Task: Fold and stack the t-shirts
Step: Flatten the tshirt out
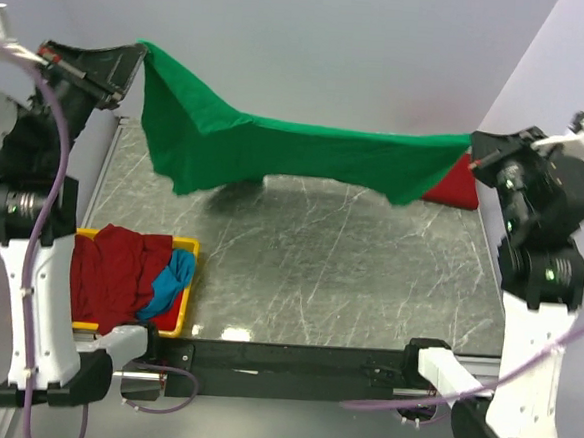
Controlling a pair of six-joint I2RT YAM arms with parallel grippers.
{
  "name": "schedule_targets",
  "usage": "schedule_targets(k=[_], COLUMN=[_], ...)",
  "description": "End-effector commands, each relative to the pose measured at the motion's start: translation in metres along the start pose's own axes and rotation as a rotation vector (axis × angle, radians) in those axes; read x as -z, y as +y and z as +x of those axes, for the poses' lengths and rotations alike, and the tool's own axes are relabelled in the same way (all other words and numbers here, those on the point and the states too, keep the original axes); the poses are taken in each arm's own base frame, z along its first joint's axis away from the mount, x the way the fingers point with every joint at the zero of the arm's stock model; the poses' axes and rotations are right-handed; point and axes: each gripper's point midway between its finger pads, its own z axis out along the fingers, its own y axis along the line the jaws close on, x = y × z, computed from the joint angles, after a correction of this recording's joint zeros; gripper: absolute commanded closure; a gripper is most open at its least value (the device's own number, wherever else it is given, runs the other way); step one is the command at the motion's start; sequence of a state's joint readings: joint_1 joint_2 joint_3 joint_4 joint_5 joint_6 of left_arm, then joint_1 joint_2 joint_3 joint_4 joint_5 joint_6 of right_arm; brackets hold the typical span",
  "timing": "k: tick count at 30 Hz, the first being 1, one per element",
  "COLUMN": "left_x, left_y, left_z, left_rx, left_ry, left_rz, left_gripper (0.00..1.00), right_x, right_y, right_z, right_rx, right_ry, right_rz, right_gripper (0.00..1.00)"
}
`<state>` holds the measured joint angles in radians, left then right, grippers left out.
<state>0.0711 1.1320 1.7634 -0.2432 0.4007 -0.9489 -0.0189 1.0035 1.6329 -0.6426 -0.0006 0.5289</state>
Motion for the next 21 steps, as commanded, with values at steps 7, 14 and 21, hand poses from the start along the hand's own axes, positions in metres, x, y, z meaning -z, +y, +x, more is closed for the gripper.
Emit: schedule_targets(k=[7,14,21], left_x=[-0.039,-0.108,-0.158], left_y=[0.043,0.091,0.101], left_z=[0.015,0.078,0.078], left_rx=[0.007,0.055,0.048], left_ry=[0.038,0.211,0.219], left_rz=[-0.030,-0.043,-0.028], left_gripper=[0.99,0.99,0.99], right_x=[-0.022,-0.105,-0.165], right_y=[0.004,-0.021,-0.015], right_z=[-0.029,0.007,0.005], right_rx=[0.046,0.052,0.051], right_ry=[-0.114,-0.002,0.031], right_rz=[0.003,0.101,0.103], right_gripper=[1.00,1.00,1.00])
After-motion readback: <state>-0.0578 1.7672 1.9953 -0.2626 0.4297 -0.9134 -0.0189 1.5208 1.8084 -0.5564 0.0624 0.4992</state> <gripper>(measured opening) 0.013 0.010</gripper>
